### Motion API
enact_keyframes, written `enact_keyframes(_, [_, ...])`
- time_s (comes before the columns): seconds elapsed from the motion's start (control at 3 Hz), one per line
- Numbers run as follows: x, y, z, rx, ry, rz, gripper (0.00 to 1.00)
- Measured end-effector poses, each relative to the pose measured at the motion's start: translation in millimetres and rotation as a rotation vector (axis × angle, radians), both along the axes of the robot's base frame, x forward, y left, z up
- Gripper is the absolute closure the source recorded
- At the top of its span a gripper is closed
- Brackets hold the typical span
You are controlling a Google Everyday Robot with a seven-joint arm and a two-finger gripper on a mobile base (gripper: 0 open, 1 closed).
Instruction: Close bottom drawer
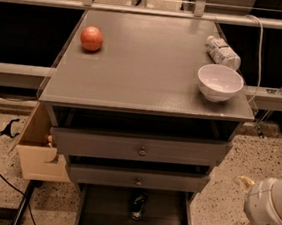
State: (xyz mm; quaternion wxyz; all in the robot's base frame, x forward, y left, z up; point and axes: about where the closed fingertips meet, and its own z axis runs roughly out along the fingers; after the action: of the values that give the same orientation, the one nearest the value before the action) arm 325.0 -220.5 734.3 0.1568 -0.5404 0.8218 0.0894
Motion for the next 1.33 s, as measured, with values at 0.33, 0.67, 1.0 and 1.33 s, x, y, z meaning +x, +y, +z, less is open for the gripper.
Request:
enact_keyframes(0.33, [2, -1, 4, -0.016, -0.018, -0.006, 0.0])
enact_keyframes(0.67, [-4, -14, -25, -0.007, -0.014, -0.04, 0.0])
enact_keyframes(1.0, [-15, -34, -72, 0.04, -0.025, -0.095, 0.0])
enact_keyframes(1.33, [-28, -55, -130, 0.114, -0.059, -0.141, 0.0])
